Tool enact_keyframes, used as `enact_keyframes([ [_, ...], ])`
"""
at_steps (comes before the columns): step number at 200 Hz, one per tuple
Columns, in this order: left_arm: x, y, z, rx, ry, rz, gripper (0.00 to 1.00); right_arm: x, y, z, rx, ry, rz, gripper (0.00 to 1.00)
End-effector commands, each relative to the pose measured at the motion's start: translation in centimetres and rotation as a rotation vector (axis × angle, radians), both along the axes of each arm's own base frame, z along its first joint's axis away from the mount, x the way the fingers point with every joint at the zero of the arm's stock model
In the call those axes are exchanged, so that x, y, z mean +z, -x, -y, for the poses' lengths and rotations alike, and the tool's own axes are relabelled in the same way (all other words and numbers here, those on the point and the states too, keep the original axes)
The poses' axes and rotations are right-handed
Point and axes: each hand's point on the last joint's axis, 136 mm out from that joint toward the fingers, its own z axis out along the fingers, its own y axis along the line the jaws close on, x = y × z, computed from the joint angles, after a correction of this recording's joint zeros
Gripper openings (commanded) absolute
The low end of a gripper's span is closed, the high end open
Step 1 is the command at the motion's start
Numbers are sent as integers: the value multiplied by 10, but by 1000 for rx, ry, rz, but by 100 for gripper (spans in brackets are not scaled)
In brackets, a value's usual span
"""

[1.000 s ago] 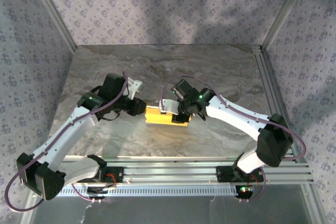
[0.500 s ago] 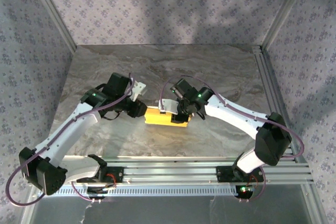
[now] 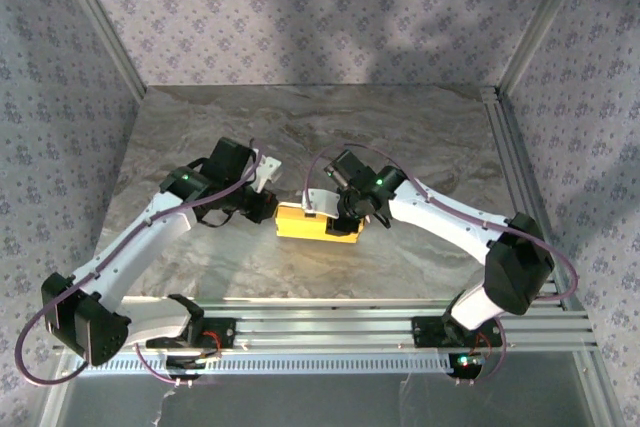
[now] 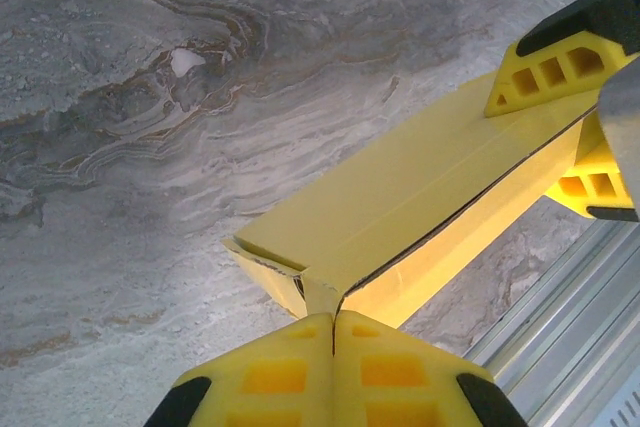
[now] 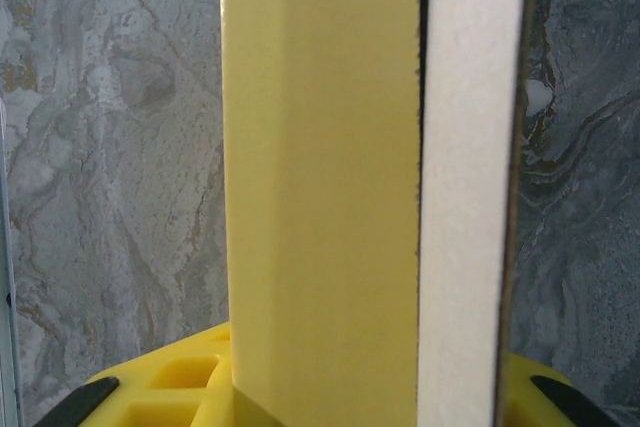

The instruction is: Fold the paper box

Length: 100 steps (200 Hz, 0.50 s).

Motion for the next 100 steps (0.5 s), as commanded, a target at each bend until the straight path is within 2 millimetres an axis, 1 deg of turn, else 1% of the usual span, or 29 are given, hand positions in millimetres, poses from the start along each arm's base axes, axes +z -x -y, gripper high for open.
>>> enact_keyframes([
  [1,12,-5,7,14,48,19,2,8,-3,-4,-14,-16,-13,27],
  [34,9,-5,7,46,53,14,1,9,-4,-5,-20,-17,-13,27],
  [76,9,-8,9,107,104,45,0,10,-4,-6,-28,-29,-28,27],
  [89,8,-7,5,133,101,52,0,9,-4,-7,-28,-31,-34,28],
  [93,12,-12,6,141,120,77,0,10,-4,-7,-28,-33,-35,28],
  [100,13,-12,6,151,128,87,0,10,-4,-6,-30,-35,-38,28],
])
